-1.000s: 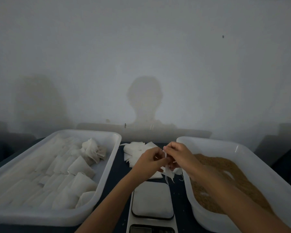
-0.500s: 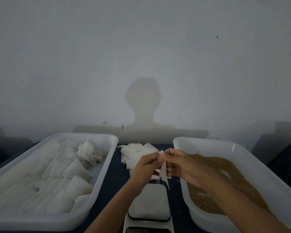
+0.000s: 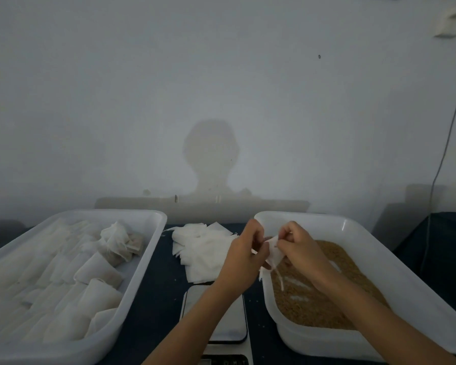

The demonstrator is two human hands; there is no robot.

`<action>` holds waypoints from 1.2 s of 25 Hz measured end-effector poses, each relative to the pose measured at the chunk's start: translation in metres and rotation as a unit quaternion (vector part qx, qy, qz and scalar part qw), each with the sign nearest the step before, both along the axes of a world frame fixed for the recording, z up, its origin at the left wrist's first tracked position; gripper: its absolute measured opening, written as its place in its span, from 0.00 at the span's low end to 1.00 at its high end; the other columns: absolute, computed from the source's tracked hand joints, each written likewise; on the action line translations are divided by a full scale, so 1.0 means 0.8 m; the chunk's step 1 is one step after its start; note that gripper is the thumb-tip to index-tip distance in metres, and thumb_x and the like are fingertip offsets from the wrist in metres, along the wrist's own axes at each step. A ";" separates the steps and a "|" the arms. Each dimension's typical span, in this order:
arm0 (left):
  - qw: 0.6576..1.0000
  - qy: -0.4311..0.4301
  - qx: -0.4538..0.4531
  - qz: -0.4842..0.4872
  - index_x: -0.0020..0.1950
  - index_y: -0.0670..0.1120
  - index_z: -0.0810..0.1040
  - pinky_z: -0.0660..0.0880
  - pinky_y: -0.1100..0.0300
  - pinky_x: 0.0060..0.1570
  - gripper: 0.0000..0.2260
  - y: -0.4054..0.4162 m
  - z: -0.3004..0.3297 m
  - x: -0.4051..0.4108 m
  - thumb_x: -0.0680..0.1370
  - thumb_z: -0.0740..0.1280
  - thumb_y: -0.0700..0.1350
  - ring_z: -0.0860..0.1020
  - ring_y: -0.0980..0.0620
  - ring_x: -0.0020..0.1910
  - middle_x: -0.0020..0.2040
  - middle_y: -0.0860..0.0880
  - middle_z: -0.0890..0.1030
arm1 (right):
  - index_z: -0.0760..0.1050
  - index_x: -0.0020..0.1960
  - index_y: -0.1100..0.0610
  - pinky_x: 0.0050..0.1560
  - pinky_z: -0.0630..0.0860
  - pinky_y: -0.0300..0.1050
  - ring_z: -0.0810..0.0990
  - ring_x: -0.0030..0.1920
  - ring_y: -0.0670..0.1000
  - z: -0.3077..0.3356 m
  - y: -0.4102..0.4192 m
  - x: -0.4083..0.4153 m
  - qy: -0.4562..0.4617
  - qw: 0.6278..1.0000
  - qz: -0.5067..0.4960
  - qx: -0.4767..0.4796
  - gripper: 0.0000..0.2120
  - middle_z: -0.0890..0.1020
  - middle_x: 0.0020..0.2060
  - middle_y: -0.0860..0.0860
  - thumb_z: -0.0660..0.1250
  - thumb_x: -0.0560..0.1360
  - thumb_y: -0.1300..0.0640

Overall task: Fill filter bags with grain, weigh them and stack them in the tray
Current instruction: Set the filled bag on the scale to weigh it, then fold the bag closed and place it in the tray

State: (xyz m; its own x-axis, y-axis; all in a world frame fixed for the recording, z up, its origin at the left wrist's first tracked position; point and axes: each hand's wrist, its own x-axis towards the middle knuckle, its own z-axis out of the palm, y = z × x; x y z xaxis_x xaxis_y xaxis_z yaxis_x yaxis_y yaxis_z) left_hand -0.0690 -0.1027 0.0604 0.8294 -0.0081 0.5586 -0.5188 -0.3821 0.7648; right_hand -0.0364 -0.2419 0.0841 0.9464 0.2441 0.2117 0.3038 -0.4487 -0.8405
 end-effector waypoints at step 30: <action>0.932 0.111 0.344 0.039 0.54 0.40 0.72 0.69 0.59 0.48 0.07 -0.087 -0.057 0.023 0.78 0.59 0.33 0.76 0.45 0.52 0.54 0.41 0.77 | 0.61 0.50 0.53 0.31 0.62 0.34 0.70 0.46 0.45 0.004 -0.199 0.087 0.016 0.771 -0.105 -0.628 0.08 0.70 0.46 0.47 0.59 0.80 0.51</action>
